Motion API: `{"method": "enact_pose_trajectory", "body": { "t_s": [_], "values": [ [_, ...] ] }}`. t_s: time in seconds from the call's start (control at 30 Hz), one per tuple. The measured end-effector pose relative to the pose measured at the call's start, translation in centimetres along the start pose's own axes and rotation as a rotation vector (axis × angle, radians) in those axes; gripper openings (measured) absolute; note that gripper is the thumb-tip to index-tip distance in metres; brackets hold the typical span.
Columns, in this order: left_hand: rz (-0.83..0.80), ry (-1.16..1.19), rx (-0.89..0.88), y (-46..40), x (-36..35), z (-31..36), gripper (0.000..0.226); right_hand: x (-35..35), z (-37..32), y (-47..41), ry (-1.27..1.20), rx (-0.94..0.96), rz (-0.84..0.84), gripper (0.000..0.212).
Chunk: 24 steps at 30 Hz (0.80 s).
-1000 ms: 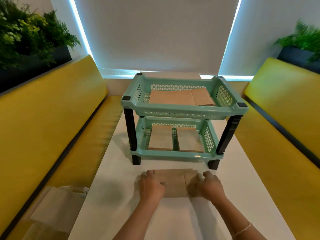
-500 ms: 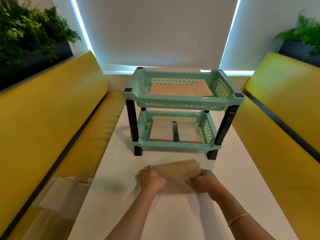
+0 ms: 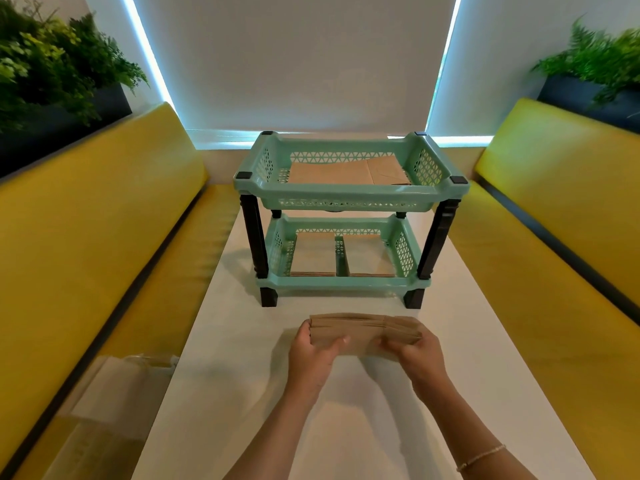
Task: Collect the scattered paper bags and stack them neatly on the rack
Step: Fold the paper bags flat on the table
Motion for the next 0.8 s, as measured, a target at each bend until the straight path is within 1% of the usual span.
{"method": "enact_pose_trajectory", "body": {
  "t_s": [0.1,0.2,0.23,0.33,0.43,0.5,0.57,0.63,0.67,0.73,0.77,0.8],
  "values": [
    [-0.007,-0.005,-0.039,0.1,0.4,0.1,0.051,0.4,0.3,-0.2,0.051,0.014,-0.021,0.039],
    [-0.020,0.000,-0.035,0.0,0.8,-0.6,0.050,0.9,1.0,-0.3,0.133,-0.012,-0.039,0.047],
    [-0.029,-0.007,-0.032,-0.1,0.8,-0.8,0.048,0.9,1.1,-0.4,0.140,-0.025,-0.044,0.046],
    [-0.029,-0.075,-0.066,0.0,0.3,-1.0,0.037,0.7,0.9,-0.4,0.193,-0.008,-0.032,0.033],
    [0.023,-0.099,-0.111,-0.4,-0.1,-0.8,0.031,0.6,0.1,-0.6,0.145,0.041,-0.005,0.032],
    [0.021,-0.110,-0.121,-0.6,-0.1,-0.7,0.029,0.8,-0.1,-0.8,0.137,0.058,-0.003,0.032],
    [0.009,-0.168,-0.119,-0.6,0.1,-0.9,0.027,1.1,0.4,-0.8,0.215,0.049,-0.008,0.035],
    [-0.013,-0.258,-0.102,-0.5,0.3,-1.4,0.032,1.5,0.7,-0.5,0.316,0.060,-0.027,0.042],
    [-0.026,-0.303,-0.092,-0.5,0.4,-1.5,0.035,1.6,0.6,-0.4,0.363,0.081,-0.047,0.047],
    [-0.054,-0.357,-0.070,-0.6,0.7,-1.4,0.034,1.8,-0.2,-0.5,0.479,0.129,-0.117,0.055],
    [-0.071,-0.368,-0.066,-0.7,0.8,-1.2,0.032,1.9,-0.7,-0.7,0.566,0.153,-0.159,0.054],
    [-0.095,-0.382,-0.070,-0.8,1.0,-0.6,0.028,2.0,-1.2,-1.0,0.669,0.177,-0.194,0.048]
  ]
}}
Point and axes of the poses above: each hand's wrist, its own y-axis away from the middle knuckle, its own x-axis out of the back of the hand, z = x × y, the point moved 1 cm from there along -y, towards the middle knuckle, and after that the axes turned 2 degrees about x, right-handed, at the moved point
